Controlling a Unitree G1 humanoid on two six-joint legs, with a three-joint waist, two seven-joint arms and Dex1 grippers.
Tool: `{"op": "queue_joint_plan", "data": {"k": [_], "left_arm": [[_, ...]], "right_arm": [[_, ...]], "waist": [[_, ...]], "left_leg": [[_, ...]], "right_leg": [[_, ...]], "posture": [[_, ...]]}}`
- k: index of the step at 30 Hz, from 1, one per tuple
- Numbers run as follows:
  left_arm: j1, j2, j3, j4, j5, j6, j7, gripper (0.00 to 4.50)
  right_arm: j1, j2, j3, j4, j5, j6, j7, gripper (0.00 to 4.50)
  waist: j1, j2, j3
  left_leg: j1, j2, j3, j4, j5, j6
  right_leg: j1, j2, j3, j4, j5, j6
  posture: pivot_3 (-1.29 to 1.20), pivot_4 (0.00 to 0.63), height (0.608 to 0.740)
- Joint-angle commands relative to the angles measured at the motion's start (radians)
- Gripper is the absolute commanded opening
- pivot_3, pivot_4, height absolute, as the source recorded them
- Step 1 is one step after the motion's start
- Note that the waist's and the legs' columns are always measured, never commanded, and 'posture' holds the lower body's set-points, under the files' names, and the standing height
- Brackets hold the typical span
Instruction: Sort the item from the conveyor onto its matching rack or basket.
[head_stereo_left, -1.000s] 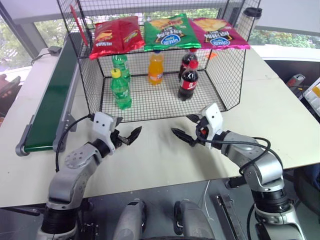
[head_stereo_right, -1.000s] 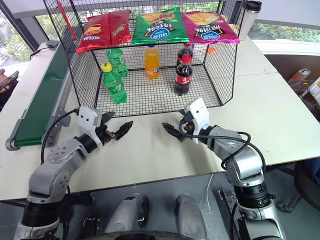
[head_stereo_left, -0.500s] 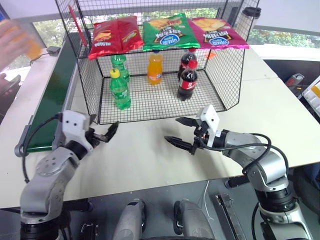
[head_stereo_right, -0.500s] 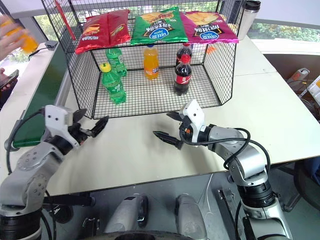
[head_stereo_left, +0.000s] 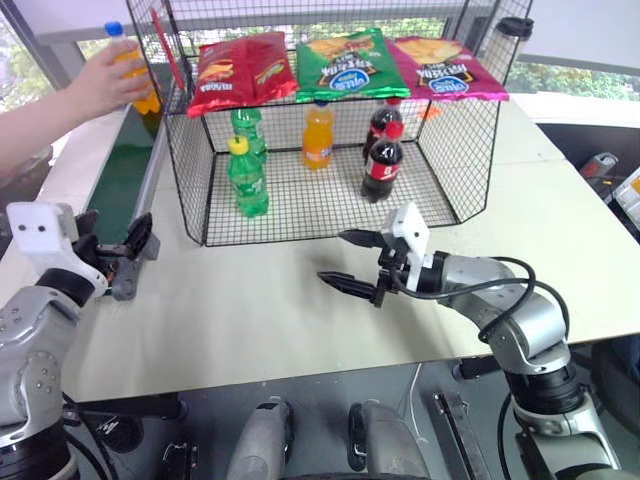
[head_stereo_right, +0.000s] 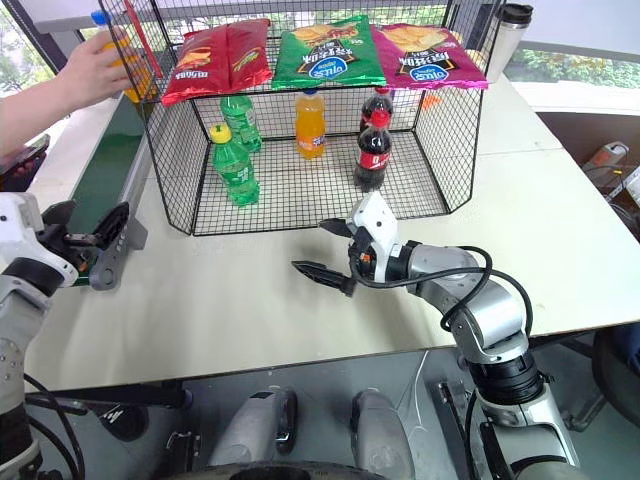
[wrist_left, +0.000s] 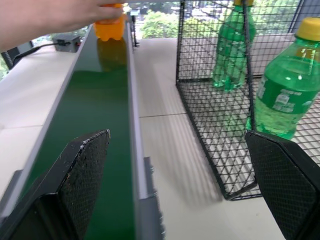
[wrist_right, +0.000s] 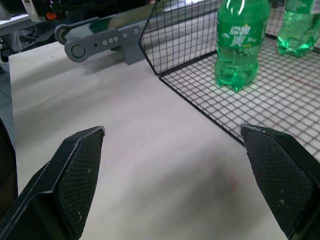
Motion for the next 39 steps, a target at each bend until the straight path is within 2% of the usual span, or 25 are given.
{"op": "queue_joint_plan", "data": {"k": [1, 14, 23, 39], "left_arm": [[0.003, 0.021, 0.024, -0.009, -0.001, -0.015, -0.004, 4.50], [0.062, 0.009, 0.040, -0.036, 0.008, -0.047, 0.006, 4.50], [0.152, 0.025, 0.106, -0.032, -0.040, -0.037, -0.036, 4.50], [0.131, 0.031, 0.192, 0.032, -0.054, -0.059, -0.011, 4.50]], "right_arm": [[-0.012, 0.000, -0.003, -0.035, 0.015, -0.011, 0.000, 4.47], [0.010, -0.020, -0.006, -0.055, 0.024, -0.016, 0.019, 4.47], [-0.009, -0.022, -0.027, -0.097, 0.093, 0.008, 0.034, 4.47], [-0.009, 0.003, -0.010, -0.073, 0.104, -0.040, 0.029, 4.47]], "waist": [[-0.001, 0.000, 0.000], [-0.001, 0.000, 0.000], [-0.002, 0.000, 0.000], [-0.002, 0.000, 0.000]], "left_leg": [[0.000, 0.000, 0.000, 0.000, 0.000, 0.000], [0.000, 0.000, 0.000, -0.001, 0.000, 0.000], [-0.001, 0.002, 0.000, -0.003, -0.001, 0.000], [-0.007, 0.002, 0.000, -0.003, -0.001, 0.001]], "right_leg": [[0.000, 0.000, 0.000, 0.000, 0.000, 0.000], [0.000, -0.001, 0.000, -0.002, 0.000, -0.001], [0.000, -0.001, 0.000, -0.008, 0.000, -0.002], [-0.002, -0.001, -0.001, -0.013, 0.002, -0.004]], "posture": [[0.00, 0.150, 0.739], [0.00, 0.150, 0.739], [0.00, 0.150, 0.739], [0.00, 0.150, 0.739]]}}
